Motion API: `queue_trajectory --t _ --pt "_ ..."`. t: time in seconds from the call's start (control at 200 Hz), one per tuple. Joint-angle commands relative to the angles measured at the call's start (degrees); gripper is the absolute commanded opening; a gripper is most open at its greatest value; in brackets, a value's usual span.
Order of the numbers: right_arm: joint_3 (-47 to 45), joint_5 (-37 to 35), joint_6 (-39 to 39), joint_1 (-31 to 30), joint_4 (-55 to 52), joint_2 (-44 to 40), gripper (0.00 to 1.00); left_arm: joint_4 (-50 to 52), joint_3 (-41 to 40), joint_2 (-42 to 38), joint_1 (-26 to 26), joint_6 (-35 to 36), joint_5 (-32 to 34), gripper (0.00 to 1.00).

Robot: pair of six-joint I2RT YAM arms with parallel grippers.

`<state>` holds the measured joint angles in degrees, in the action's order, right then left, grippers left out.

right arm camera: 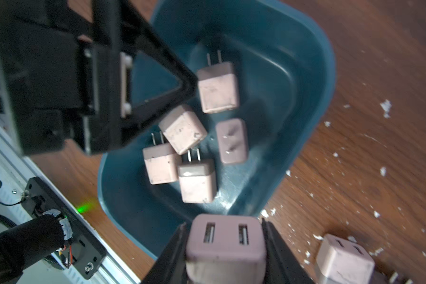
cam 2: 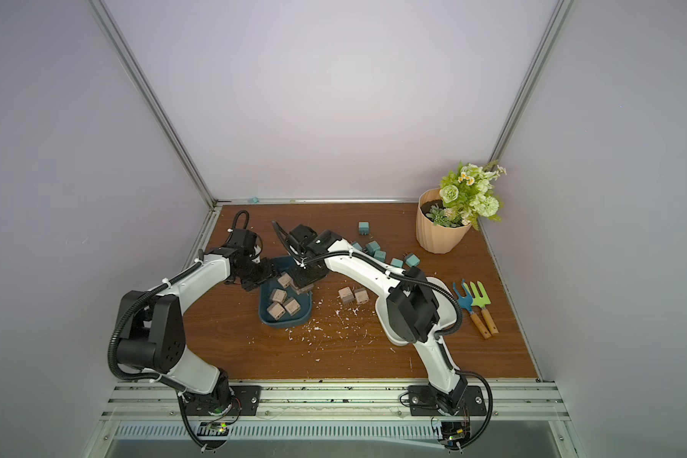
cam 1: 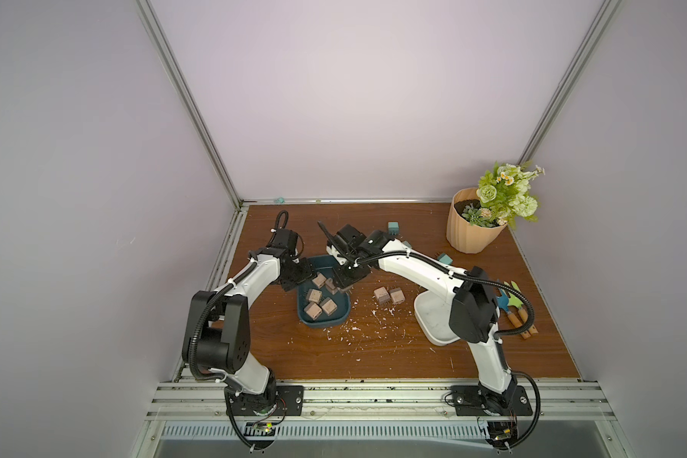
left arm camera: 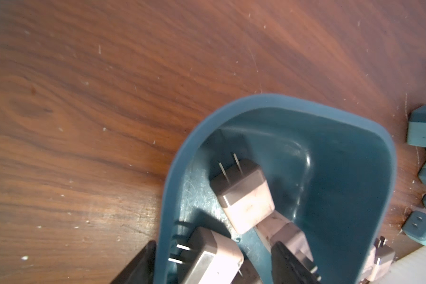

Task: Place the plugs by color into the storage box
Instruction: Adjust the storage box at the center of the board, then place the plug in the storage box.

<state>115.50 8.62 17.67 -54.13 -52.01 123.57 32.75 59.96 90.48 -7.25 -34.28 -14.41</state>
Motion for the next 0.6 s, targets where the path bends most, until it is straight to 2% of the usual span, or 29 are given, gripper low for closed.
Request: queue_trajectory --t 0.0,0.22,0.37,0.596 --pt "4.87 2.82 -1.99 -1.97 -3.96 1.93 0.45 4.44 0.83 -3.06 3.03 0.21 3.28 0.74" --pt "7.97 2.64 -3.8 -4.49 -4.85 6.63 0.45 5.89 -5.91 -9.73 13.9 3.48 4.15 0.74" --pt "8.69 1.06 -5.44 -5.15 -5.59 9.06 0.45 7.62 -7.4 -10.57 14.45 6.42 4.88 0.74" --pt "14.53 -2.32 -5.19 -5.11 -8.2 13.82 0.46 6.56 -10.98 -13.4 14.43 3.69 3.45 0.75"
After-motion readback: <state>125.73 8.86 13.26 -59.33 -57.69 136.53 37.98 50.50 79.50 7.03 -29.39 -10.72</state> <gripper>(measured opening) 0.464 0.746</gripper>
